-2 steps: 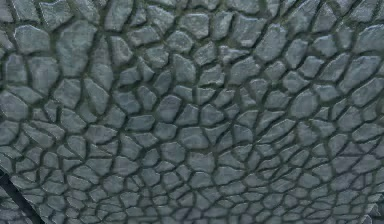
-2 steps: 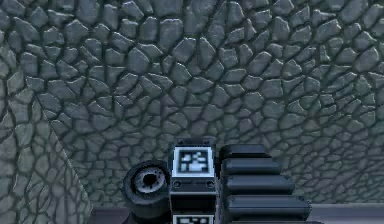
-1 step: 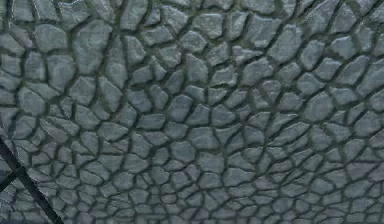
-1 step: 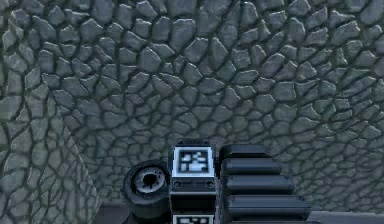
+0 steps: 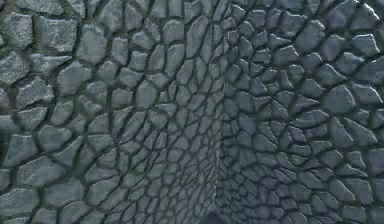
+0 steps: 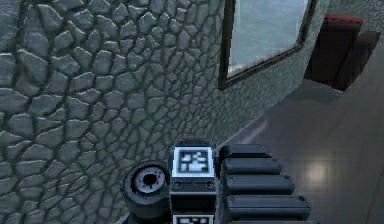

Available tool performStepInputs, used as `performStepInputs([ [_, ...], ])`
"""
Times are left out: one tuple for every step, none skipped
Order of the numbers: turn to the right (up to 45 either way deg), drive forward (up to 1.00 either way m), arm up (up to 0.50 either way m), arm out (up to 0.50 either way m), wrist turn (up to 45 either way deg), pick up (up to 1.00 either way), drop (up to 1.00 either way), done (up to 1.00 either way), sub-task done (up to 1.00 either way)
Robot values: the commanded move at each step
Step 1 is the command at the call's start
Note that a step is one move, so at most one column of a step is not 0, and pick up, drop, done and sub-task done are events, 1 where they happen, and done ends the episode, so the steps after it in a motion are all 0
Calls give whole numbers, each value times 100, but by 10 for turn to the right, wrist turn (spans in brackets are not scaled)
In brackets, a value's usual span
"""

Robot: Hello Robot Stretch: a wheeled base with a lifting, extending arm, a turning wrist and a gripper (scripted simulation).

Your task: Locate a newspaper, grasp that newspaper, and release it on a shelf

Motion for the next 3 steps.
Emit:
performStepInputs([
  [450, 0, 0, 0, 0, 0, 0, 0, 0],
  [240, 0, 0, 0, 0, 0, 0, 0, 0],
  [450, 0, 0, 0, 0, 0, 0, 0, 0],
])
